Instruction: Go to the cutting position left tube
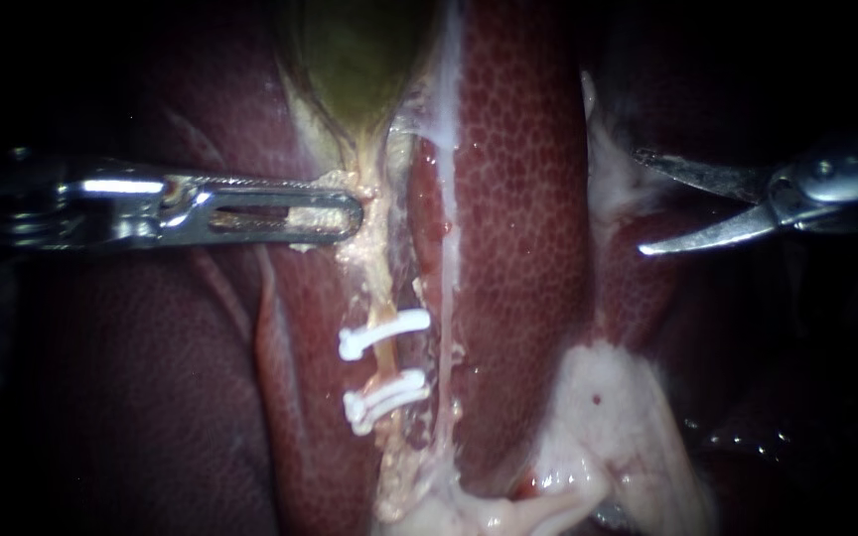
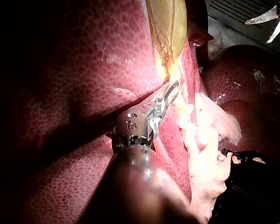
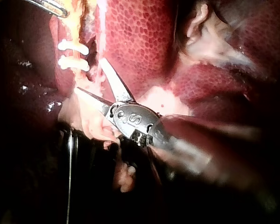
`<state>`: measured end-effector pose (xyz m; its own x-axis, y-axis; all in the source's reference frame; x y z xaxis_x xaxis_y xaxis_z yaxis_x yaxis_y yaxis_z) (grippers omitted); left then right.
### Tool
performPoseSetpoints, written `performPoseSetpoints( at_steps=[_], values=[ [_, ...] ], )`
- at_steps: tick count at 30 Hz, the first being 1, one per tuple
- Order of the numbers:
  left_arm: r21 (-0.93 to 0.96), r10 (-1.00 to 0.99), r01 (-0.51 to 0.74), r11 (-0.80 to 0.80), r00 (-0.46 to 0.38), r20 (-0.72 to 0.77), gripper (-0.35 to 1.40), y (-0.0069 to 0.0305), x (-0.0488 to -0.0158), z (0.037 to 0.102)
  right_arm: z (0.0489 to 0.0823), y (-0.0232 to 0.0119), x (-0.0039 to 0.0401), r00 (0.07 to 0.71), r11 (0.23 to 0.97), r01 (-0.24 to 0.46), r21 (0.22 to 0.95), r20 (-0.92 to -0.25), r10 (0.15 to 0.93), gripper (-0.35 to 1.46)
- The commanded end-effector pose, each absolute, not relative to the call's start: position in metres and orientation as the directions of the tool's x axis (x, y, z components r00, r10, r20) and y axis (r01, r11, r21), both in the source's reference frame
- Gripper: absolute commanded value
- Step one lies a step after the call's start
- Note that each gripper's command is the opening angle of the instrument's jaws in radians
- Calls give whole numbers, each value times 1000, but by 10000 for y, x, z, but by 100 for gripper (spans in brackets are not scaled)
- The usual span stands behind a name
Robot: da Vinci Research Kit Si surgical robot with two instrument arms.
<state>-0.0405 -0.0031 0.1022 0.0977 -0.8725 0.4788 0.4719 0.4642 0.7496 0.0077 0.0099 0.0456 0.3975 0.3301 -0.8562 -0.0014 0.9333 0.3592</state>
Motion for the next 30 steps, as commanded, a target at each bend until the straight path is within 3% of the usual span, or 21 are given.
performPoseSetpoints(
  at_steps=[1,15,30],
  values=[
    [750,-872,472,464,98,479,-35,-31,-405,1022,456,98,77,397,933,-1,359,-856,330,143],
    [751,-872,468,466,100,479,-35,-32,-394,1020,457,99,79,397,933,-2,359,-856,330,143],
    [742,-853,482,466,23,521,-35,7,-337,952,461,99,81,400,933,-2,359,-855,330,143]
  ],
)
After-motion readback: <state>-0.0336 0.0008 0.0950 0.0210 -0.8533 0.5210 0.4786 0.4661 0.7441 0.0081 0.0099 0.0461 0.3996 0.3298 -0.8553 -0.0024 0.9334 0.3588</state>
